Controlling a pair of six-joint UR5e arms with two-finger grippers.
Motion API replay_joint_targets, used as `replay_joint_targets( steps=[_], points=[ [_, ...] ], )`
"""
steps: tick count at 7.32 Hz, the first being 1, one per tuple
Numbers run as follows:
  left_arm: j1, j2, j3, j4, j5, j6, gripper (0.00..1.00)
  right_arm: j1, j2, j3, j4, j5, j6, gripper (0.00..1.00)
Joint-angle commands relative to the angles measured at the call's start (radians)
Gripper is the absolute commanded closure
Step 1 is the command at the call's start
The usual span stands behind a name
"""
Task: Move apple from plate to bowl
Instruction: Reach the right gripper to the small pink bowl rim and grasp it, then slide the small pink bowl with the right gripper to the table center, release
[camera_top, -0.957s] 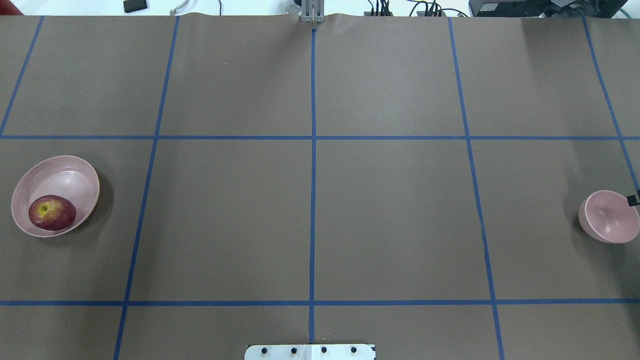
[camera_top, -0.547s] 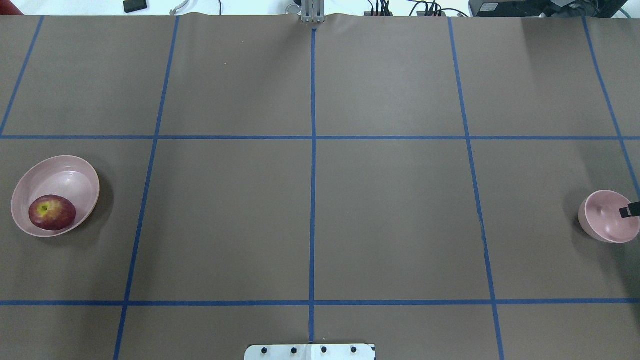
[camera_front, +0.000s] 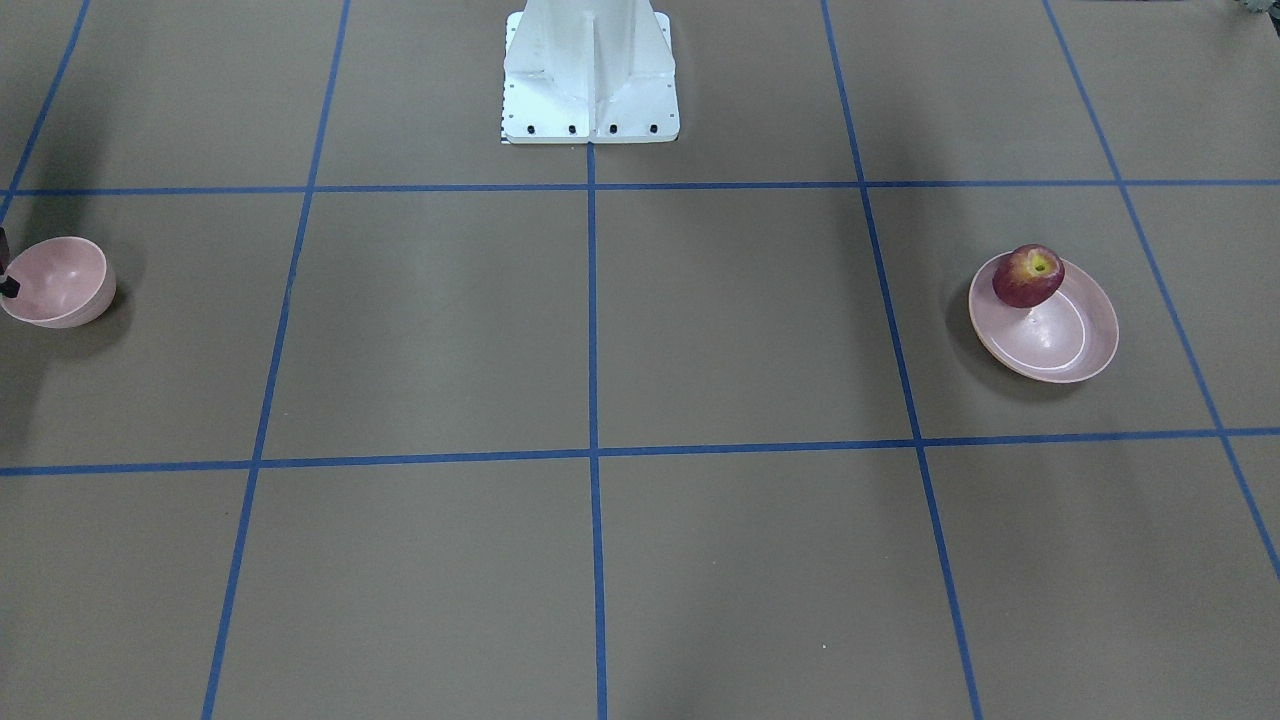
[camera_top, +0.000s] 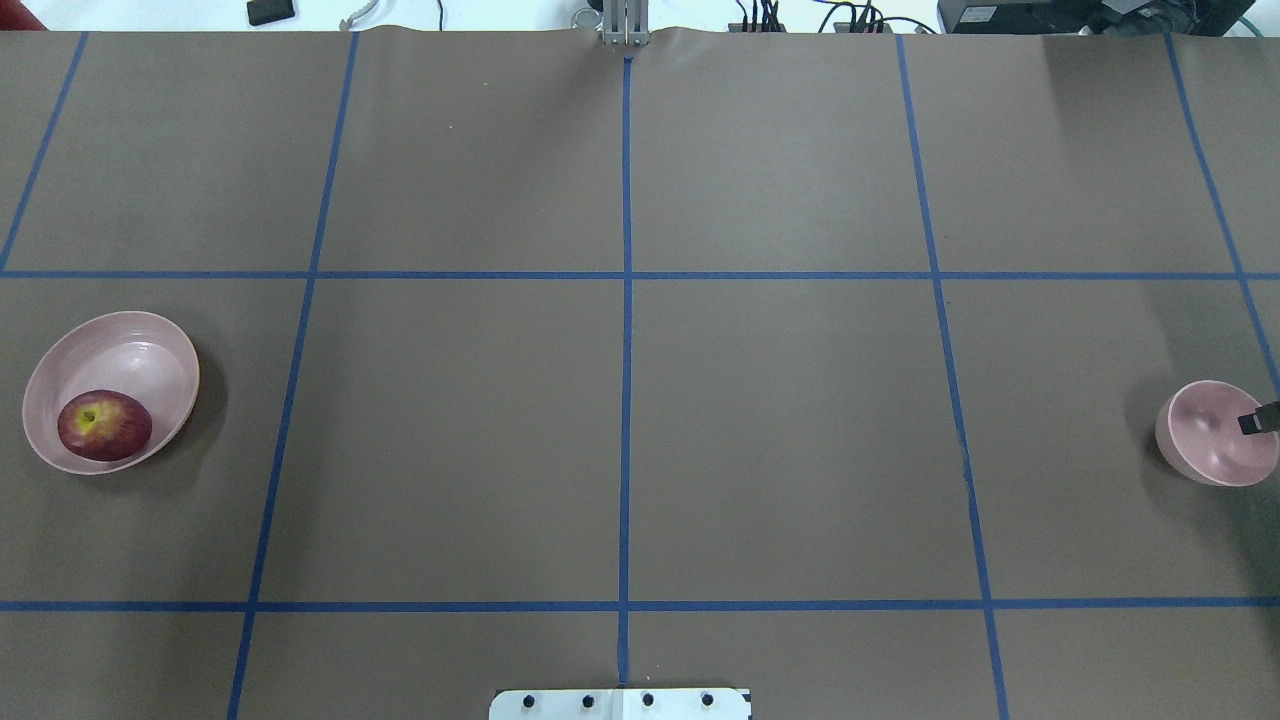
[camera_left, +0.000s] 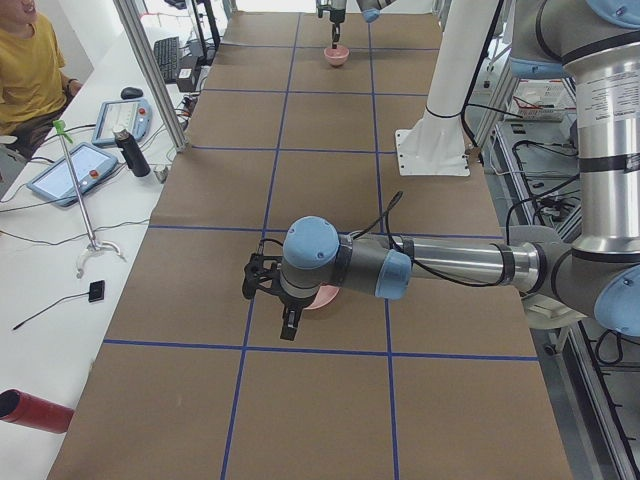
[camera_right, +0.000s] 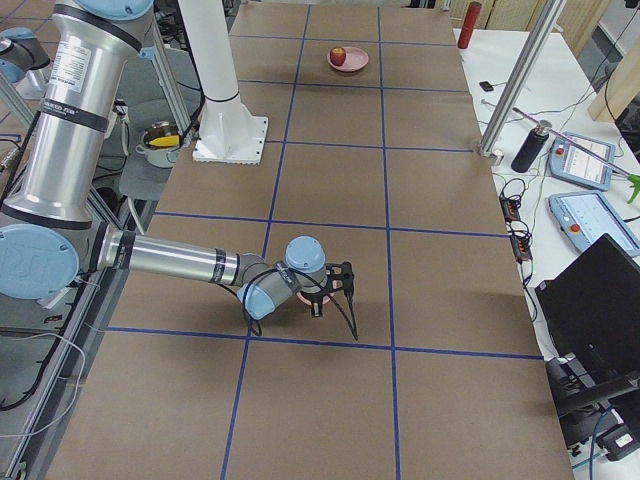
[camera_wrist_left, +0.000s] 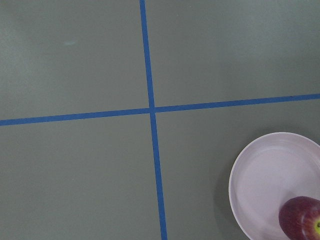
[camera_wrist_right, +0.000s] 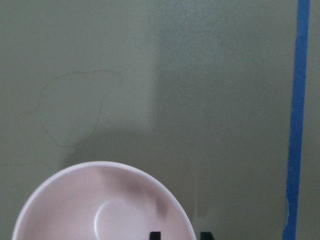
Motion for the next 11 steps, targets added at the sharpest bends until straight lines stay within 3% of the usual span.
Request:
replay_joint_targets(
  steps=[1,3,6,7,9,10,11],
  points=[
    [0.0,-0.001,0.0,-0.001,0.0,-0.003,0.02,0.001,0.035,0.061,-0.049,0.063,0.036,1.0],
    [0.0,-0.003,0.0,0.001,0.0,-0.003,0.02,0.001,0.153,0.15,-0.153,0.105,0.222,1.0],
    [0.0,-0.003,0.0,0.002,-0.001,-0.005,0.02,-0.115,0.397,0.156,-0.192,0.057,0.539,1.0],
    [0.0,-0.005,0.0,0.003,-0.001,-0.005,0.02,-0.215,0.484,0.159,-0.256,-0.014,0.622,1.0],
    [0.0,-0.005,0.001,0.003,0.0,-0.006,0.02,-0.351,0.685,0.19,-0.562,-0.216,0.674,1.0],
    [0.002,-0.005,0.001,0.004,0.0,-0.006,0.02,-0.432,0.756,0.19,-0.662,-0.312,0.708,1.0],
    [0.002,-0.005,0.001,0.003,-0.001,-0.006,0.02,-0.507,0.797,0.178,-0.686,-0.399,0.771,1.0]
  ],
)
